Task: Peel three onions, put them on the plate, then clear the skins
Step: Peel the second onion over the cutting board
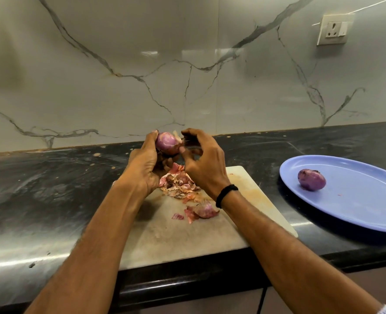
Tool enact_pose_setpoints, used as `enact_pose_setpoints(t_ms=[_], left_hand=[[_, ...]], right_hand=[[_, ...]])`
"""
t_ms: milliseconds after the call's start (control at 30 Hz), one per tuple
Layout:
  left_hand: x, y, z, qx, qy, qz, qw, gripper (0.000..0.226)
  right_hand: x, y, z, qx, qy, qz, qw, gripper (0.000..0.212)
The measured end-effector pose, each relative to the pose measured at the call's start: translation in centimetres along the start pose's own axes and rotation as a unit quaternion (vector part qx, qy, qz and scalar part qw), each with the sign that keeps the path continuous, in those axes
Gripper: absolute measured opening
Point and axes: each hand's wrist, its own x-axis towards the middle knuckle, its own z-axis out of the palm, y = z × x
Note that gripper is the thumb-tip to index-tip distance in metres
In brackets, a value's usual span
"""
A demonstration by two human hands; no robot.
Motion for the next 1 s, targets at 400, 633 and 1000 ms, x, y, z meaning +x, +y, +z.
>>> enact_pose_setpoints(t_ms=[400,633,1000], left_hand=[[0.1,-0.3,-0.3,-0.024,-0.053,-0.005,0.998,0.056],[0.4,-0.7,-0.3,0.021,-0.051,-0.03,0.998,0.065],[0.1,-0.8,0.1,-0.017,-0.05,-0.018,0.998,0.056]], right_hand=[[-0.2,0.5,0.5,-0.074,0.01,-0.105,0.992,0.033],[-0.4,0.8,0.5,-0.109,0.047,-0.103,0.988,0.016],[-0.3,0.4,1.1,-0.111,0.039,-0.094,0.989,0.041]])
